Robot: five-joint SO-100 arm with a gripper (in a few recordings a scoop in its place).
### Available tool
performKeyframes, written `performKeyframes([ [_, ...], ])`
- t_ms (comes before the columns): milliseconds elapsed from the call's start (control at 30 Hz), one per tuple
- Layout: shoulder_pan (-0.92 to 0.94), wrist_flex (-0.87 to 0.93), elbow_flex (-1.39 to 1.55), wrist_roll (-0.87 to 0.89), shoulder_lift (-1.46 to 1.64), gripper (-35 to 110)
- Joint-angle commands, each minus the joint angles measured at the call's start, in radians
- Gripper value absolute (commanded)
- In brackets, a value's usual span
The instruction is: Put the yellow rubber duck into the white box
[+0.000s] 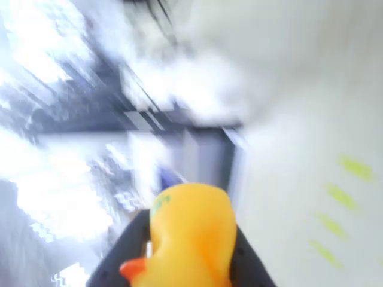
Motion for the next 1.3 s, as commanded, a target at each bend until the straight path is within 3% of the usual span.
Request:
performKeyframes([
  [0,0.449,-0.374,0.526,0.089,0.423,0],
  [233,0.646,-0.643,0.825,0.078,0.238,0],
  [567,0.707,-0.641,0.488,0.002,-0.425,0],
  [867,0.718,-0.684,0.414,-0.100,-0.655,0],
  [1133,0.719,-0.683,0.402,-0.156,-0.706,34],
  [1267,0.716,-0.698,0.430,-0.193,-0.696,40],
])
